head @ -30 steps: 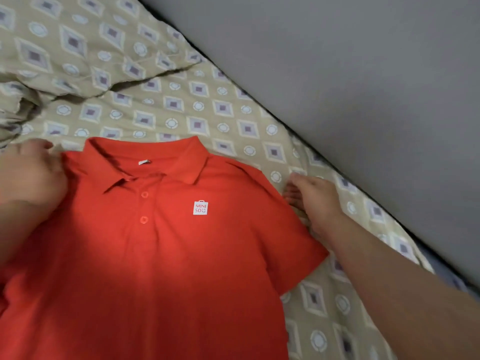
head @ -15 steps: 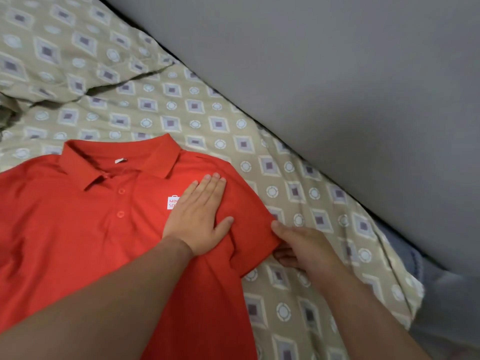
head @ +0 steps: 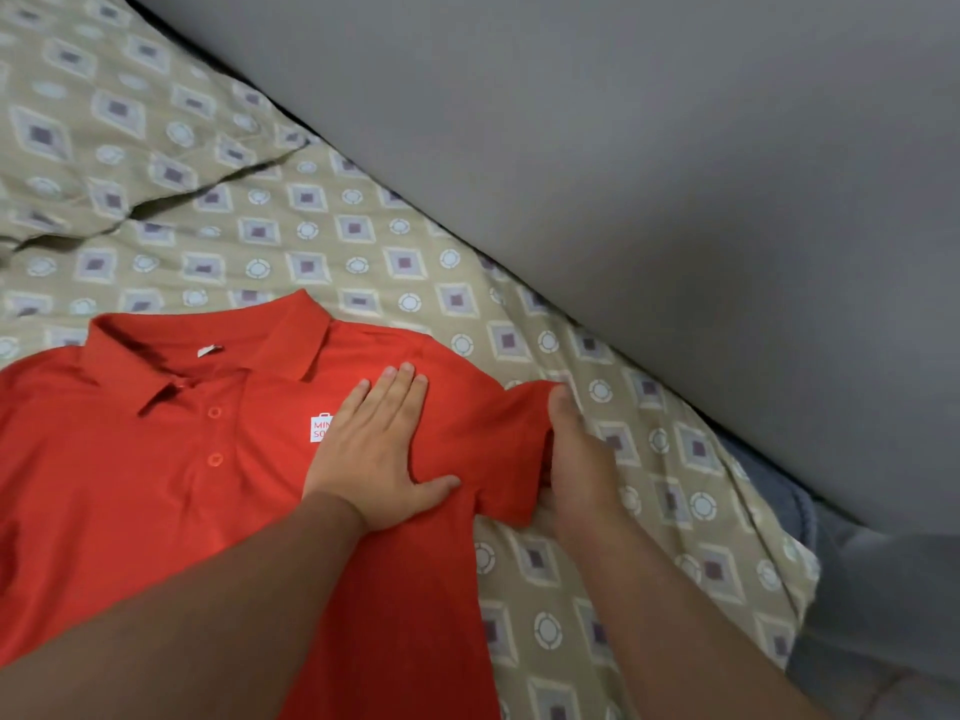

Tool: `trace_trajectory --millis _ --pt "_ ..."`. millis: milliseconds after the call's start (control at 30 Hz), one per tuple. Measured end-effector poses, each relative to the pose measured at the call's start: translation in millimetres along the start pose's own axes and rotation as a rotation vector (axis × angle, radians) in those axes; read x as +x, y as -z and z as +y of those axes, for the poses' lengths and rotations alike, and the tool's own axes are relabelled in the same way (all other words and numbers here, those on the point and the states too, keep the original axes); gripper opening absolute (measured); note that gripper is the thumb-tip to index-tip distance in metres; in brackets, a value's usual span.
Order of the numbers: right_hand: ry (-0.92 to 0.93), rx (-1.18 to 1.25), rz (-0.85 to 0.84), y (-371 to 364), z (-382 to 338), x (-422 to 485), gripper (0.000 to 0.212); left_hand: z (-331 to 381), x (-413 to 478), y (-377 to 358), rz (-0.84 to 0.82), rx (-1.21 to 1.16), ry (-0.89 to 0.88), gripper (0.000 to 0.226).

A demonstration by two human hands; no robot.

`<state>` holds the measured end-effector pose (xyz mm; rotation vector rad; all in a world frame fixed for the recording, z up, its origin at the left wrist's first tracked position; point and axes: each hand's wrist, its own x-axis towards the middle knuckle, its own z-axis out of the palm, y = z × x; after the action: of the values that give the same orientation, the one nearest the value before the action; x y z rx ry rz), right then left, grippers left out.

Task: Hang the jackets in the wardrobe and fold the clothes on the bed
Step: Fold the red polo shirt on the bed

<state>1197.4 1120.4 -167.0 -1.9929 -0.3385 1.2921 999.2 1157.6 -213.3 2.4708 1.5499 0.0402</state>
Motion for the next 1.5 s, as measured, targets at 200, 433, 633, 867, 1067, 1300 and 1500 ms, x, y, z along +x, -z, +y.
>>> trace_trajectory --millis 200,433,633,867,1067,1300,1500 --pt "-0.034 -0.120 -0.134 2 43 -16 0.010 0 1 -2 0.031 -0.012 -0.016 0.115" --pt "0.040 -0.234 -0.179 17 21 -17 0.032 -3 -2 -2 0.000 0.010 -0.032 0.127" --pt "0.137 -0.162 0.102 16 -29 3 0.037 -1 -16 -7 0.006 -0.009 -0.059 0.124" --pt "0.005 -0.171 0.007 5 -38 17 0.047 -2 -14 -7 0.024 -0.014 -0.064 0.122" --pt "-0.054 -0.052 -0.096 1 -46 20 0.013 -1 -14 -4 0.015 -0.021 -0.059 0.120" --pt "0.002 -0.145 -0.013 -5 -39 26 0.011 -1 -14 -4 0.007 -0.011 -0.049 0.119" --pt "0.221 -0.425 0.172 5 -16 30 0.021 -1 -14 -4 0.003 -0.016 -0.053 0.116"
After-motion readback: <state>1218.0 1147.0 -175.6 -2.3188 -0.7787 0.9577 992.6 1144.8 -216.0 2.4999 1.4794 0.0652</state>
